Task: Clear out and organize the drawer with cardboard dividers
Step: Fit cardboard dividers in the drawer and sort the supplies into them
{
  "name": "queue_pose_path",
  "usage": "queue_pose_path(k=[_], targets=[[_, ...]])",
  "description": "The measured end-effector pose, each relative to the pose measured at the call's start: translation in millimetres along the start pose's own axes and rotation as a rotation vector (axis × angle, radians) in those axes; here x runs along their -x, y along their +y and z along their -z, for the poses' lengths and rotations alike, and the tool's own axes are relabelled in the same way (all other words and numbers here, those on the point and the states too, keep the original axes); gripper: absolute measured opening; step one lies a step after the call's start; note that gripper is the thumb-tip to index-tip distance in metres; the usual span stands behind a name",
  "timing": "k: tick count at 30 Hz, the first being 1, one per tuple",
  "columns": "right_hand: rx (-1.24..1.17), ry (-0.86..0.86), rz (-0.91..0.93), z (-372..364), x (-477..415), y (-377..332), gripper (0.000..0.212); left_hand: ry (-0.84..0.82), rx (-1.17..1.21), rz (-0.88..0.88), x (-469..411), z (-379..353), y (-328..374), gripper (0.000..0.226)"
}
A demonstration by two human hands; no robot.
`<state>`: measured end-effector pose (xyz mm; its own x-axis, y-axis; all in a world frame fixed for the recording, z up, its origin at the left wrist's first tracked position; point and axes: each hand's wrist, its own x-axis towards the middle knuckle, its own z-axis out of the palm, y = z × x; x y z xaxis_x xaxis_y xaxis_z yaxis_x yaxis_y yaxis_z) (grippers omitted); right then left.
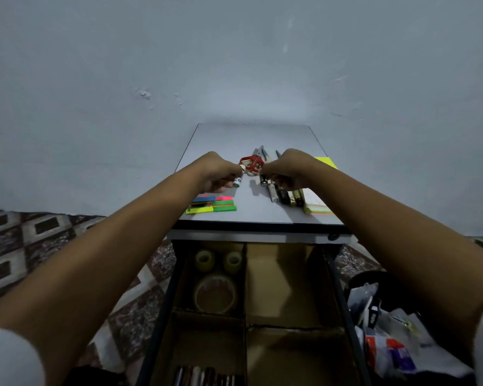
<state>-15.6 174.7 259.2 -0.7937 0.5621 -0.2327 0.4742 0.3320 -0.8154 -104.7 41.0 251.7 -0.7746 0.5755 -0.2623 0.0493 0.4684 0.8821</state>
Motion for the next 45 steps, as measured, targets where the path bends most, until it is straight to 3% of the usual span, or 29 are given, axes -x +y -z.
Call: queue_pose_path(k=[9,14,19,28,34,45], targets=[[-0.360,-0.279,-0.176,-37.5,80.6,57.8,0.017,-0.143,0.069,0.066,78.7,-3.9,-63.9,0.010],[-0.374,-0.356,-0.212,-68.5,123.2,96.1,0.013,-0.189,-0.006,0.123,109.9,-11.1,-121.3,0.004],[-0.371,-0.414,-0.241,-91.3,150.1,124.9,0.010,-0.268,-0.003,0.287,128.1,-32.5,-171.1,0.004],[-0.393,-0.366,-0.305,-116.4,166.6,158.5,0.013,-0.321,-0.149,0.379,122.9,-83.3,-222.2,0.010],[-0.418,-0.320,-0.314,-119.0,170.5,169.5,0.010,-0.296,-0.176,0.326,117.7,-96.3,-231.4,0.004],[-0.512,-0.348,-0.325,-120.0,176.5,171.0,0.008,-0.291,-0.147,0.282,125.9,-81.2,-218.6,0.017]])
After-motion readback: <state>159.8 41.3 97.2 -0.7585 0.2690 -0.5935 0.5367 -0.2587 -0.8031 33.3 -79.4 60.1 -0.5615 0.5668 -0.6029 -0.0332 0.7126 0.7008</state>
